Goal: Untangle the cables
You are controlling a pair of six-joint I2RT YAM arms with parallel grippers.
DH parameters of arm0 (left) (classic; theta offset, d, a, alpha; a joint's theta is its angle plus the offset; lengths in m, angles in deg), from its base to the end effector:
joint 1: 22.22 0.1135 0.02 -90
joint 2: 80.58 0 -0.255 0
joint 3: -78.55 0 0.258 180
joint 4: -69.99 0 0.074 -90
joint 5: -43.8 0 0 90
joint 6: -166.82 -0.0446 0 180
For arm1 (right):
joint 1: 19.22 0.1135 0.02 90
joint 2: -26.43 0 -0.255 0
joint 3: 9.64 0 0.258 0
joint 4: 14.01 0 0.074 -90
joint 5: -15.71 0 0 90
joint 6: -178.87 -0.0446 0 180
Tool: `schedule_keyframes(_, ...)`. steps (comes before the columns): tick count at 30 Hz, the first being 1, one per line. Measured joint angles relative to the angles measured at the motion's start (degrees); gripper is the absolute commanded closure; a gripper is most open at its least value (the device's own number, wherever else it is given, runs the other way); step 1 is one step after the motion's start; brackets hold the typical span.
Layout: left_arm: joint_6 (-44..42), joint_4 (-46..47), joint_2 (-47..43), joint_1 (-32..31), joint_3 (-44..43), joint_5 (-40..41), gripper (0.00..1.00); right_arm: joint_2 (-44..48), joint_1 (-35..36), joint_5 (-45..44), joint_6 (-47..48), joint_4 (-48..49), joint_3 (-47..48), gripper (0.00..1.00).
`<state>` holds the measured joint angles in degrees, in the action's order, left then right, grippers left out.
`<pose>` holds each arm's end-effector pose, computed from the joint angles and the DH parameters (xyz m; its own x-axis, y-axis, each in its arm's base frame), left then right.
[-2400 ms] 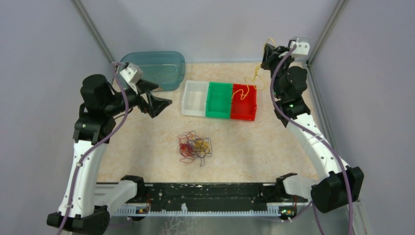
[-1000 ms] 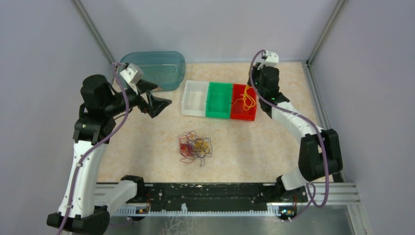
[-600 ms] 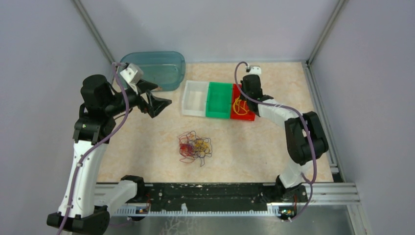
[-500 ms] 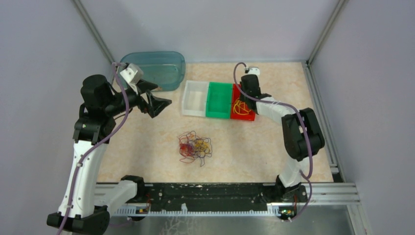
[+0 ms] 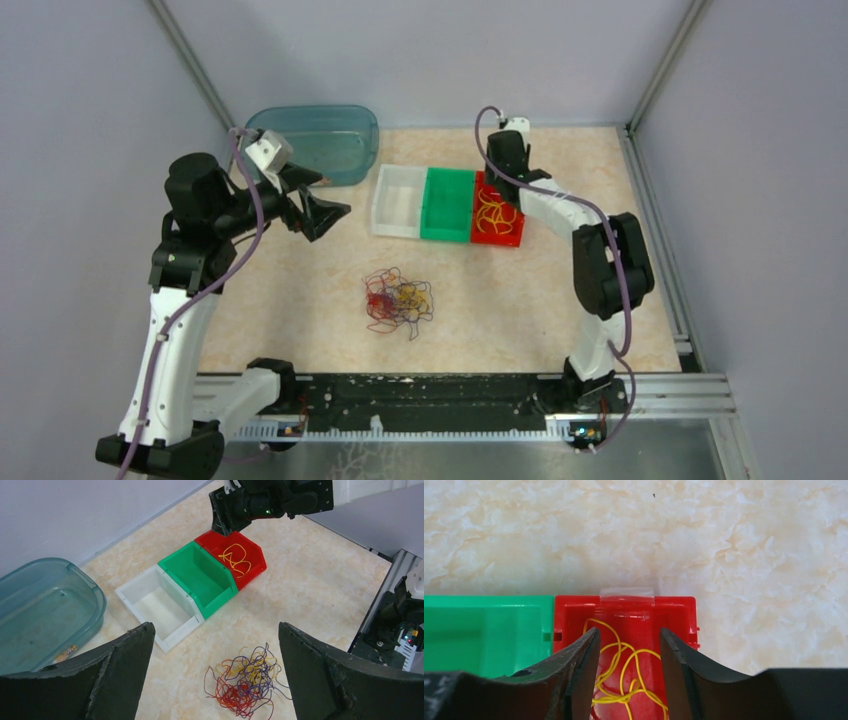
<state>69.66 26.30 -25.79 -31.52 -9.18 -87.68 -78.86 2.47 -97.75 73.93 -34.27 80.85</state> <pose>0.1877 -0.0607 0.4421 -0.0875 0.1090 -0.9902 0.7802 0.6255 -0.0001 0.4068 0.1427 0.2276 -0.5251 0.0457 -0.8498 0.1026 0.9947 -0.0099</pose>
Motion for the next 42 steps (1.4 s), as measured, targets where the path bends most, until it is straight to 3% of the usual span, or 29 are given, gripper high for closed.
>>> schedule_keyframes(5, -0.2, -0.2, -0.1, 0.0, 1.2, -0.1, 0.01, 4.9, 0.1, 2.8, 0.2, 0.5, -2.5, 0.46)
schedule_keyframes(10, -0.9, -0.7, 0.5, 0.0, 3.9, -0.3, 0.01, 22.1, 3.0, 14.4, -0.6, 4.1, -12.0, 0.51)
schedule_keyframes(14, -3.8, -1.7, 1.1, 0.0, 6.1, -0.6, 0.01, 32.3, 11.3, 23.8, -1.2, 11.1, -19.4, 0.56)
schedule_keyframes(18, -7.9, -3.2, 1.7, 0.0, 9.4, -1.0, 0.01, 36.8, 20.1, 30.1, -2.0, 18.3, -32.5, 0.59)
schedule_keyframes(21, -10.9, -4.4, 2.4, 0.0, 11.3, -1.9, 0.01, 35.5, 22.6, 33.0, -2.7, 20.6, -40.0, 0.59)
schedule_keyframes(25, -13.9, -5.0, 3.8, 0.0, 12.6, -3.1, 0.01, 31.1, 23.1, 35.9, -2.9, 22.5, -41.2, 0.53)
schedule_keyframes(35, -17.2, -5.4, 4.3, 0.0, 17.4, -3.8, 0.01, 20.5, 24.7, 42.9, -0.6, 24.3, -28.5, 0.53)
schedule_keyframes(42, -17.2, -4.9, 4.5, 0.0, 17.6, -3.8, 0.01, 13.9, 26.6, 43.7, 2.3, 19.4, -22.6, 0.55)
